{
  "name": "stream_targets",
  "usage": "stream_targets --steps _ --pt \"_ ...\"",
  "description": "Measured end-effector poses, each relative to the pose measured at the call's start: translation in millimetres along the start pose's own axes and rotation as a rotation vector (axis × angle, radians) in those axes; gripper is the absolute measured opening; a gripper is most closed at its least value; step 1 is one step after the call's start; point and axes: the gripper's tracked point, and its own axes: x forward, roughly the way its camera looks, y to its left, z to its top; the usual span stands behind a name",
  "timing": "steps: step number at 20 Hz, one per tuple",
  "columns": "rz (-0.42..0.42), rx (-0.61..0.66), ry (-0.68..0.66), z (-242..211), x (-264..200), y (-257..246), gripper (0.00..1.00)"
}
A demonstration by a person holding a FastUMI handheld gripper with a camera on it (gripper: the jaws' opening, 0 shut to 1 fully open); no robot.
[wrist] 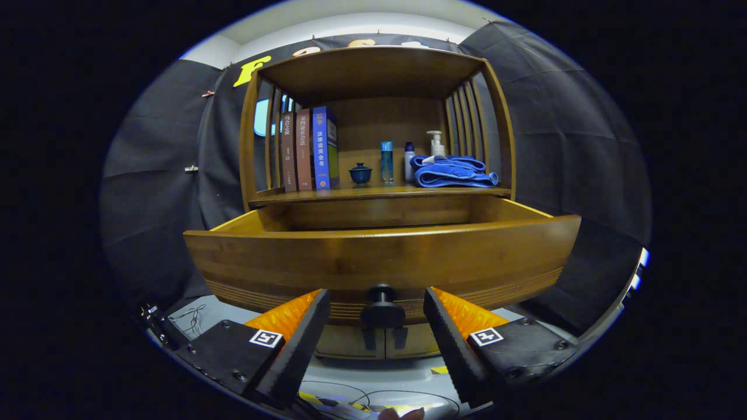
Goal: Pull open the drawer, take out the items inside it, and place them on the countertop above the cabinet.
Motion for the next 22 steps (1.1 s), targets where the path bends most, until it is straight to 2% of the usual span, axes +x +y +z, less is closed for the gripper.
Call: stream_targets --steps 5,12,17,22 --pt "0.045 0.010 -0.060 70 -6 7 1.00" --pt "0.000 -0.044 0.053 141 36 -4 1.00" --pt "-0.019 -0.020 0.309 132 92 -8 1.00" --pt "0.061 0.054 0.670 73 143 2 1.00"
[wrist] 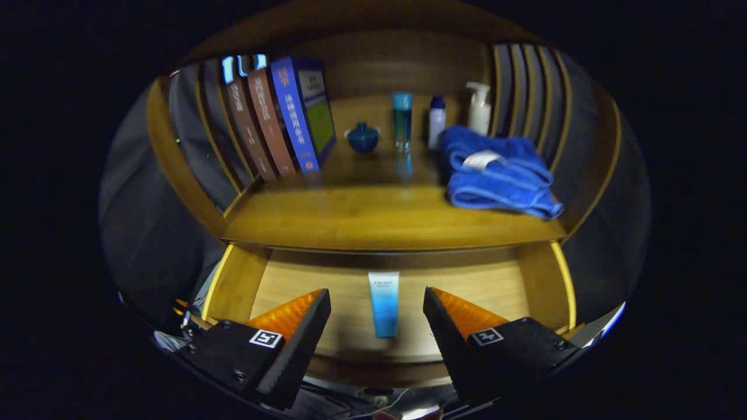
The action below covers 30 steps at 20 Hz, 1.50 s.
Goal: Pull open the drawer, take out the items inside it, and place them on the countertop above the cabinet.
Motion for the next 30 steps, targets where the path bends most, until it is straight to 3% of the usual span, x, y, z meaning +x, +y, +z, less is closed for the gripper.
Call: stream_targets --steps 4,10,15,17,19,30 --pt "-0.022 0.004 0.184 -23 47 -11 1.00" --pt "-0.073 0.002 0.319 -45 83 -19 1.00" --pt "-0.101 -0.026 0.457 -72 97 -24 0.63" --pt "-0.096 -0.038 0.439 -70 99 -23 0.47" --pt "-0.092 -0.020 0.431 -70 93 -25 0.37" --pt "-0.062 0.025 0.260 -38 -5 -33 0.37"
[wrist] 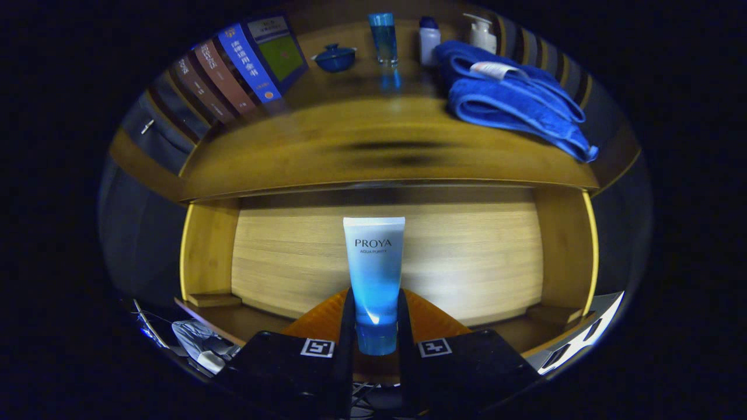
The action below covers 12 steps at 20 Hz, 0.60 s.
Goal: Pull open the drawer, take out the items inside it, and place them on the countertop above the cabinet.
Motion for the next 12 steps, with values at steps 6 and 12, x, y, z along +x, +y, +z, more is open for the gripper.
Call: stream_targets --steps 6,12 --pt "0.012 -0.003 -0.061 61 -34 1 0.37" --pt "0.019 -0.004 -0.022 116 0 17 0.37"
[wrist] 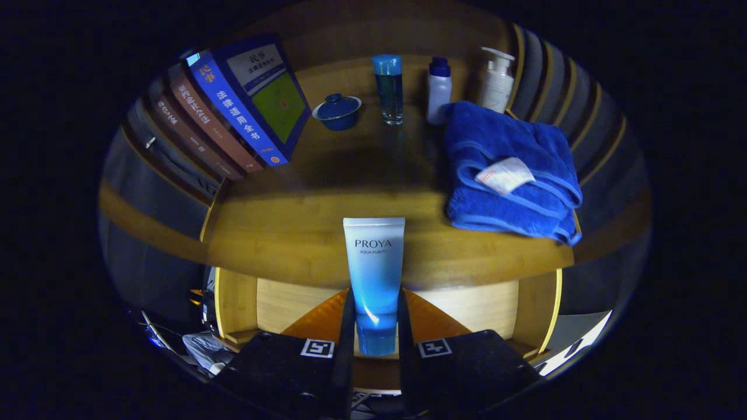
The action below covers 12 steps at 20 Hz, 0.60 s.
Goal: Pull open the drawer, take out the items inside it, and place them on the countertop above the cabinet.
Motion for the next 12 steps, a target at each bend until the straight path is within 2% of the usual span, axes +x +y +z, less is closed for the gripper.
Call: stream_targets --steps 8,12 --pt "-0.007 -0.012 0.022 46 39 14 0.37" --pt "-0.014 -0.018 0.034 54 44 13 0.41"
